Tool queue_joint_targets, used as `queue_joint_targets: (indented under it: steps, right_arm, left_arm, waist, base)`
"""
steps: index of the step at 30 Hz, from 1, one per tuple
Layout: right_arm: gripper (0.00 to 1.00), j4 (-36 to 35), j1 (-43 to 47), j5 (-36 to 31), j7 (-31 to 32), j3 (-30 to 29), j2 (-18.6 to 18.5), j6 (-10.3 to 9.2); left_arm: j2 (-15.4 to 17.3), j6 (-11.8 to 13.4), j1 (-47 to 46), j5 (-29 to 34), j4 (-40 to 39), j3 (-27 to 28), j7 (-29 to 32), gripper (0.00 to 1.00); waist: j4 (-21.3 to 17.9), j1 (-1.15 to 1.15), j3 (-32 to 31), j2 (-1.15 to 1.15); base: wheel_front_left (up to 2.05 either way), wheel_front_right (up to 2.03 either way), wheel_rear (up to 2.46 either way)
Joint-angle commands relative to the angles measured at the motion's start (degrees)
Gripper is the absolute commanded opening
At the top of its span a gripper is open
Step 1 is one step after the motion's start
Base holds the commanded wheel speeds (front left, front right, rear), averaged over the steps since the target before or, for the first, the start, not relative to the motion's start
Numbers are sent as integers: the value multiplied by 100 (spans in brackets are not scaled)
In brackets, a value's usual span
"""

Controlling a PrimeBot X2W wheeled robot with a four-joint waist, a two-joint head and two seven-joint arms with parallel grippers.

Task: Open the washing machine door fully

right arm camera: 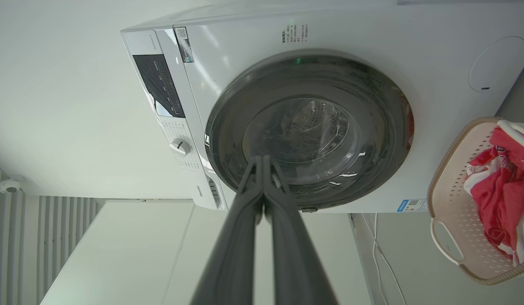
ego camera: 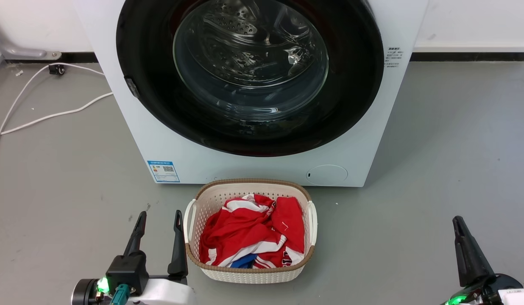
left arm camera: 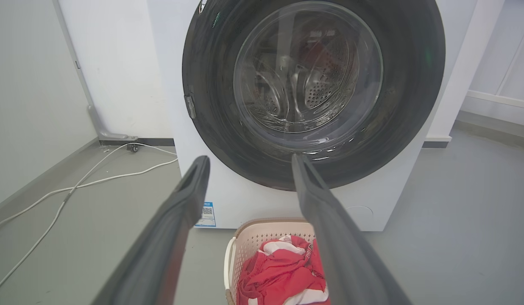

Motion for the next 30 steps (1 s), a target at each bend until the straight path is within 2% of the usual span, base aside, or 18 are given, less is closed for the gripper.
queue_joint_targets:
  steps: [1, 7, 12, 20, 30]
  right_arm:
    - [0, 19, -9, -16, 25, -22, 22, 2]
    - [0, 181, -439, -137, 88, -282, 22, 2]
    - [0, 509, -1246, -80, 247, -675, -187, 2]
    - [0, 1383, -3202, 5, 670, -1054, -847, 2]
    - [0, 2625, -5482, -97, 1278, -794, -1579, 2]
  left_arm:
    - [-8, 34, 1, 40, -24, 11, -16, 100]
    - [-8, 12, -144, 78, -93, 37, -16, 100]
    - [-9, -26, -373, 145, -201, 70, -16, 100]
    - [-9, -67, -937, 232, -383, 98, -16, 100]
    - [-8, -166, -1660, 357, -525, 46, -16, 100]
  waist:
    - [4, 0, 12, 0]
    - [24, 0, 216, 0]
    - [57, 0, 629, 0]
    - [103, 0, 1656, 0]
    - [238, 0, 2690, 0]
  base:
    - [0, 0, 0]
    - [0, 0, 0]
    - [0, 0, 0]
    - [0, 0, 0]
    - [0, 0, 0]
